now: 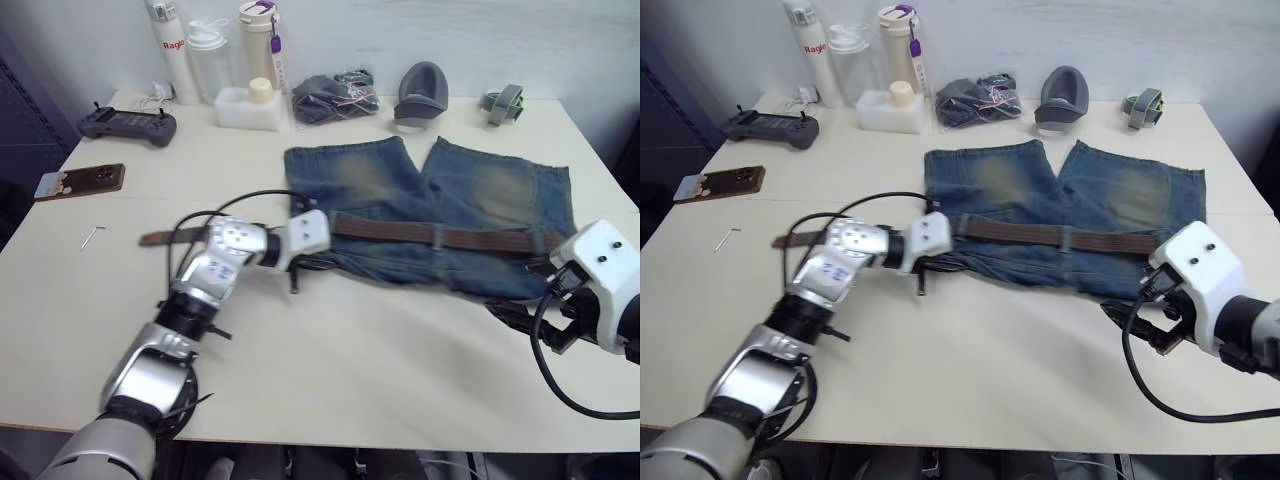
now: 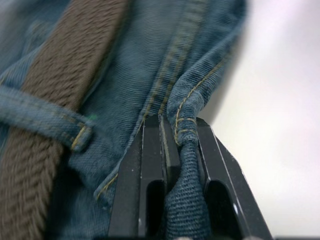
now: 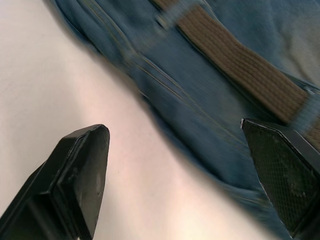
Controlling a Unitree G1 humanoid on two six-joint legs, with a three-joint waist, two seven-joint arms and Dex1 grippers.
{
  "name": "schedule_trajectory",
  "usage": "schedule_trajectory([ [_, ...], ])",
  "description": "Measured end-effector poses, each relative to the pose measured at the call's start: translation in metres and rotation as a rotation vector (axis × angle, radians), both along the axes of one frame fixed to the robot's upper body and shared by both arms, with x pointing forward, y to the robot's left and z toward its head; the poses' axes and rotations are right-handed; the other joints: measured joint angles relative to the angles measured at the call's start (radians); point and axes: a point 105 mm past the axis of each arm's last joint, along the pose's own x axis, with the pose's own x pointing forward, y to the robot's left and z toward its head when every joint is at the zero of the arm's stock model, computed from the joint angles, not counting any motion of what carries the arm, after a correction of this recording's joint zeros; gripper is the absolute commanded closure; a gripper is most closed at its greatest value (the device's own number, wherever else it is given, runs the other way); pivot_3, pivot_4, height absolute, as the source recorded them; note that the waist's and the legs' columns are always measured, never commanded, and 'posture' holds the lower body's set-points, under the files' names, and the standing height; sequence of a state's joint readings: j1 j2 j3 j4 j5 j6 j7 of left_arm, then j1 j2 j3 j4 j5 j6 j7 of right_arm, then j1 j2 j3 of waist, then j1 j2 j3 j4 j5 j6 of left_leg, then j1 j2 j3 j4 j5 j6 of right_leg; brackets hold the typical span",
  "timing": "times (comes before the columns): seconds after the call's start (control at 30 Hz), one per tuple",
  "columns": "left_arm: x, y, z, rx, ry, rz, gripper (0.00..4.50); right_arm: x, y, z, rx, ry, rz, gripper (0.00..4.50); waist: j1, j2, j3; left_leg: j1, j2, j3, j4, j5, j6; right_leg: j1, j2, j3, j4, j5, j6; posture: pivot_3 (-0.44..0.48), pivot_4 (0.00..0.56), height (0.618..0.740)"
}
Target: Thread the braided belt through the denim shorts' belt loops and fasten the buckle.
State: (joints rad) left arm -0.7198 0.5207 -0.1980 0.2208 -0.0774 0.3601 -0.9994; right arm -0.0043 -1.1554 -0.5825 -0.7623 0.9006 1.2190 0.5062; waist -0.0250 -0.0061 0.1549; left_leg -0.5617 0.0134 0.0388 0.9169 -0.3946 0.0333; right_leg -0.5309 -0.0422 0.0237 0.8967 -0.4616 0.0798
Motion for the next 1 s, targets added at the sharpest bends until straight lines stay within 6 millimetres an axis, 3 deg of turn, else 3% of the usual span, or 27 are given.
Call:
schedule_trajectory([
  [0.2,-0.035,0.082,-0.003,-0.031,0.071,0.207,4.48,0.018,0.005,0.002,0.045,0.006,0.056,0.0,-0.003,-0.001,0.001,0.001,0.0,0.0,-0.002,0.0,-0.001,0.0,-0.001,0.0,-0.001,0.0,-0.001,0.0,0.15,0.656],
  [0.4,-0.068,0.102,-0.012,-0.089,0.132,0.246,4.48,0.038,0.018,-0.001,0.228,0.045,0.11,0.0,0.001,-0.001,0.002,0.0,0.0,0.0,-0.002,0.0,0.0,0.0,-0.003,-0.001,-0.003,0.0,-0.001,0.0,0.15,0.656],
  [0.6,-0.066,0.111,-0.003,-0.225,0.181,0.327,1.83,0.07,0.032,-0.01,0.403,0.145,0.107,0.0,-0.001,0.0,0.002,0.0,0.0,0.0,-0.002,0.0,0.0,-0.001,-0.003,-0.001,-0.002,0.0,-0.002,0.0,0.15,0.656],
  [0.73,-0.059,0.127,0.035,-0.349,0.187,0.367,0.05,0.092,0.028,-0.01,0.459,0.197,0.082,0.0,-0.002,0.0,0.002,0.0,0.0,0.0,-0.001,0.0,0.0,-0.002,-0.003,-0.001,-0.001,0.0,-0.002,0.0,0.15,0.656],
  [0.83,-0.059,0.139,0.054,-0.386,0.224,0.38,0.05,0.102,0.022,-0.006,0.501,0.213,0.068,0.0,-0.002,0.002,0.002,0.0,-0.001,0.001,-0.002,0.0,0.0,-0.002,-0.003,-0.001,-0.002,0.0,-0.002,0.0,0.15,0.656],
  [1.0,-0.025,0.142,0.057,-0.543,0.281,0.48,0.05,0.114,0.025,-0.011,0.525,0.252,0.09,0.0,0.004,0.002,0.002,0.0,-0.001,0.001,-0.001,0.0,0.0,-0.002,-0.004,-0.002,0.0,0.001,-0.002,0.0,0.15,0.656],
])
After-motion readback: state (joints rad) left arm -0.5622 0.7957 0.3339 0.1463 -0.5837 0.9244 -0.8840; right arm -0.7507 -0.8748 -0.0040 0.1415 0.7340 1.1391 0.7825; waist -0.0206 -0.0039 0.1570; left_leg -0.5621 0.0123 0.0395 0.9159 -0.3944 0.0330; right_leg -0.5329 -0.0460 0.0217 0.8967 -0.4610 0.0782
